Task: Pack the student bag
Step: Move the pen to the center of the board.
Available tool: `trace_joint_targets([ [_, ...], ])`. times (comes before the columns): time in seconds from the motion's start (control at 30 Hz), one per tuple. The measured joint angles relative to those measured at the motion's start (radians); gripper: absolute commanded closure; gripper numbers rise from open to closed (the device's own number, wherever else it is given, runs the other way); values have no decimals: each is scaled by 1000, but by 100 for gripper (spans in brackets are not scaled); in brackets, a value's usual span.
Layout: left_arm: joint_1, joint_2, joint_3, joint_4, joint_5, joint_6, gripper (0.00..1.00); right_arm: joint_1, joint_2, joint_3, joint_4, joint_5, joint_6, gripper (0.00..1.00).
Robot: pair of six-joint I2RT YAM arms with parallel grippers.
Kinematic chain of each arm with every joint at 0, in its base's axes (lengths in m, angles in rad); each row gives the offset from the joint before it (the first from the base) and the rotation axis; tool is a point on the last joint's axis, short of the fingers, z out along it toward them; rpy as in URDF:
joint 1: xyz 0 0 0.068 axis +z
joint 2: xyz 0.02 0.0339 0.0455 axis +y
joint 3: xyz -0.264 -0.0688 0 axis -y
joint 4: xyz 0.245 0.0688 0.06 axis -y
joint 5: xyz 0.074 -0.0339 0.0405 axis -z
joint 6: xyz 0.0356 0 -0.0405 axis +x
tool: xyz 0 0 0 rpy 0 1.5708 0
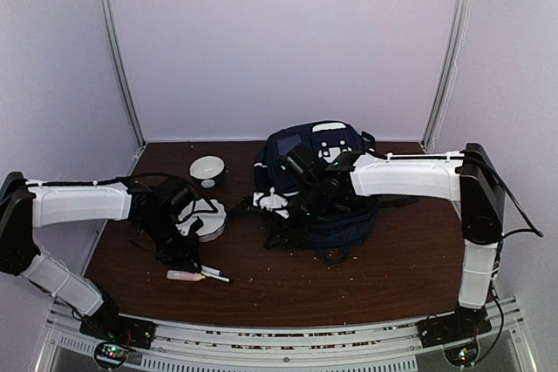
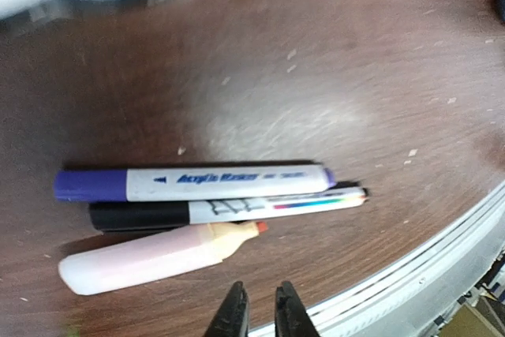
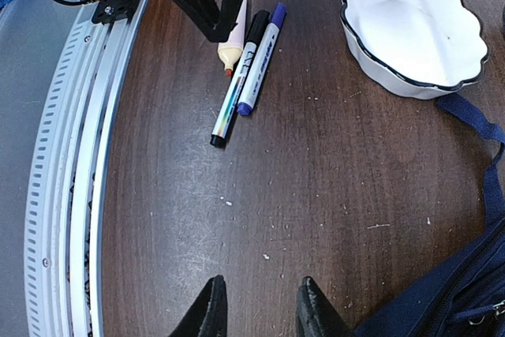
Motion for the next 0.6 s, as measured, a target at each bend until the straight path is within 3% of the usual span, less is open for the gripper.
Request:
trace_joint_targets([
  [0.13,2,-23,50,-23,-85,31,84,-4,0,0,-2,-2,0,67],
  [0.27,33,-6,55,-42,-179,16,66,-9,0,0,-2,-4,0,65],
  [0.33,62,-6,43,-44,-218,-8,62,-9,0,0,-2,-7,4,64],
  [0.6,184,-3,-79,31,-255,-91,60,-9,0,0,-2,-17,8,64],
])
